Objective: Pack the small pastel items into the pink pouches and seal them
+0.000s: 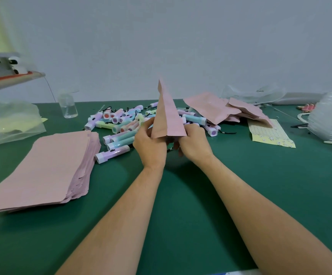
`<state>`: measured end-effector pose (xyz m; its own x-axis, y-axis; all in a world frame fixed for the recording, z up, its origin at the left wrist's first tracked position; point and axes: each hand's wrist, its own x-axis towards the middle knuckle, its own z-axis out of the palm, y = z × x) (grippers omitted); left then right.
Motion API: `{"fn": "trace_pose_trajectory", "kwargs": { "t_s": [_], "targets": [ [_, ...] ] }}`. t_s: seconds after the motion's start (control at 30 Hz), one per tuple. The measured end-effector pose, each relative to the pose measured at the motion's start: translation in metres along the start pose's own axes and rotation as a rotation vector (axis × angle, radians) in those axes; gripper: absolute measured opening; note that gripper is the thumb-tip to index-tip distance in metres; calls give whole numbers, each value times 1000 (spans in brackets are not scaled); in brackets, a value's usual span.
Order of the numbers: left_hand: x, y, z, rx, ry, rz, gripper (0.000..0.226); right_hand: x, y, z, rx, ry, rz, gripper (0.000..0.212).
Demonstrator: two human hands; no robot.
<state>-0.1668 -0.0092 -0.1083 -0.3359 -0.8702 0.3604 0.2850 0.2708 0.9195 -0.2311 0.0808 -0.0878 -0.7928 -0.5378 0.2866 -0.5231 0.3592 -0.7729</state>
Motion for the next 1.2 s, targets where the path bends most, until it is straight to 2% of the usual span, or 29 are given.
{"fn": "trace_pose_trajectory", "kwargs": {
  "t_s": [0.1,0.23,0.4,0.6,0.73,0.8,0.83,0.93,0.97,1.07,1.13,1.2],
  "targets": [
    [0,0,-3,-2,-138,-47,29,-2,3,0,-24,3,-9,25],
    [-3,2,-1,87,-302,19,21,-2,5,0,-84,11,-10,27],
    [-3,0,0,173,-312,-82,24,-4,5,0,-134,4,-10,22],
    [-2,-2,2,99,-281,-148,20,1,7,-1,-85,31,11,26],
    [-10,-1,1,119,-336,-121,16,-2,9,-4,-388,229,-122,43],
    [-14,3,4,74,-329,-98,12,-4,4,-7,-440,365,-170,55],
    [-13,5,5,68,-320,-88,13,-3,3,-8,-432,417,-175,52],
    [-9,7,5,139,-238,5,34,-2,4,-10,-361,424,-125,15],
    [-9,9,4,149,-210,16,37,-1,5,-10,-320,401,-100,12],
    [-9,11,2,115,-214,-20,43,-1,10,-11,-210,370,-133,29],
    [-11,9,0,171,-238,-33,62,-4,8,-10,-269,354,-210,25],
    [-13,8,-2,314,-233,45,85,-5,4,-6,-406,315,-246,21]
  ]
}}
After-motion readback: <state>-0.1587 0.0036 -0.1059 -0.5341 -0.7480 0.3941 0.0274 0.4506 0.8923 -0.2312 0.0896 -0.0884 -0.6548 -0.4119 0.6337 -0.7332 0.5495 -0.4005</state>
